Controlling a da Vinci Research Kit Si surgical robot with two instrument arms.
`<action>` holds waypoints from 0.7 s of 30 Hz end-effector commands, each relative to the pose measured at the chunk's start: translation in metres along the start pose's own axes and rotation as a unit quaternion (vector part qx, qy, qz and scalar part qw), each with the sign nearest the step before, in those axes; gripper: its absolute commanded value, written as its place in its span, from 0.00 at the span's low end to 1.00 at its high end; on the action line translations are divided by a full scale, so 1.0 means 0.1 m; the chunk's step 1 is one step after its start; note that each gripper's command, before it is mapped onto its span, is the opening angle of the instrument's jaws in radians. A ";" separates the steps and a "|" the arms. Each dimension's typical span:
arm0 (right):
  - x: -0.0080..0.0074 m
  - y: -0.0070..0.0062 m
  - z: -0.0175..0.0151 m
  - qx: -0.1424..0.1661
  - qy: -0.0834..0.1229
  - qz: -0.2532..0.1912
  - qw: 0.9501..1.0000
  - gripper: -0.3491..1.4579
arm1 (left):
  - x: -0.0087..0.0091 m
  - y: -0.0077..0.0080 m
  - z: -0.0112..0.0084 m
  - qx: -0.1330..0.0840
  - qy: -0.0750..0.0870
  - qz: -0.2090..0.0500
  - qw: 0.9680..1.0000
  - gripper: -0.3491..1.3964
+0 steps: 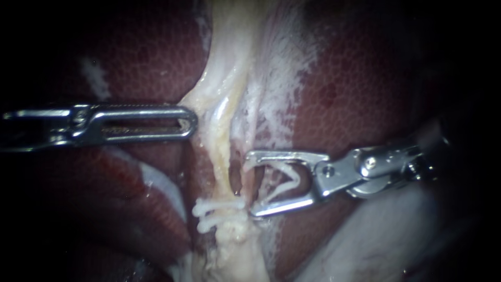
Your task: Clipping third clip left tube
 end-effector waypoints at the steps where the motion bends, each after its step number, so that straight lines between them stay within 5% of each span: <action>1: -0.002 0.001 0.006 0.002 0.000 0.000 1.000 0.52 | 0.000 -0.001 0.000 0.000 0.000 0.000 1.000 0.00; 21: 0.011 -0.007 0.045 0.044 0.008 0.017 0.999 0.52 | 0.001 0.001 0.001 0.000 0.000 0.000 1.000 0.00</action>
